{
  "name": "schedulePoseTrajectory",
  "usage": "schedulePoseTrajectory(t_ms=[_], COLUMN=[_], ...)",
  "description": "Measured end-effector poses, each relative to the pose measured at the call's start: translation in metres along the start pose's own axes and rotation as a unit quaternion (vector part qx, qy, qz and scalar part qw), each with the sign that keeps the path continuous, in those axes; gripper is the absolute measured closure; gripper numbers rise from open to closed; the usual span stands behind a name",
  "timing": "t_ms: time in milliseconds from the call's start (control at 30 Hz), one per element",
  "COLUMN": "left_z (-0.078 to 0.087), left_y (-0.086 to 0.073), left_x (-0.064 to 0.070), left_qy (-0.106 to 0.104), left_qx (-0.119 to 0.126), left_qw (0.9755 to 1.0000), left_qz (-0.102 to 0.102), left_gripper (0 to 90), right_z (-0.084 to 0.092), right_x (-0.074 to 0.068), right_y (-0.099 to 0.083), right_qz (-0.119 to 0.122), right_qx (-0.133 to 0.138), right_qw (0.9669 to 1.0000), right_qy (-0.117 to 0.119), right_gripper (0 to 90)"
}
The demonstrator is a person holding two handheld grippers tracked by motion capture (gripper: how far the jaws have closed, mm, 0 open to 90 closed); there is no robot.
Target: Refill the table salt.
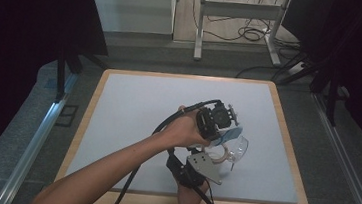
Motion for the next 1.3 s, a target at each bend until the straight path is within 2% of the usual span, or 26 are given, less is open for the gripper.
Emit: schedulePoseTrajectory(t_ms=[200,767,900,1300], left_z=[-0.003,-0.010,-0.011,-0.008], left_y=[-0.004,-0.001,-0.001,-0.003], left_x=[-0.001,-0.001,0.000,-0.001], left_qy=[-0.004,-0.005,-0.005,-0.003], left_qx=[0.006,-0.002,-0.006,-0.001], left_qw=[0.9999,0.9999,1.0000,1.0000], left_qz=[0.009,0.010,0.005,0.006], left_gripper=[89.1,89.1,89.2,89.2], right_z=[-0.002,-0.001,-0.001,-0.001], right_x=[-0.001,0.003,0.003,0.002], right_y=[-0.003,-0.005,-0.005,-0.005], right_qz=[0.002,-0.005,-0.007,-0.001], right_qx=[-0.001,-0.003,-0.002,-0.005], right_qw=[1.0000,1.0000,1.0000,1.0000], right_qy=[-0.001,-0.003,-0.004,-0.001], right_gripper=[45.3,45.4,45.4,45.4])
Point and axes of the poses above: each handheld gripper's, and its own axes: z roughly backward along the jaws, y roughly out of its top, x roughly to its right, the point moved 1 cm from there along -z, roughly forward along the jaws, and after that the axes turned 4 degrees about -z, right-handed, at the moved point
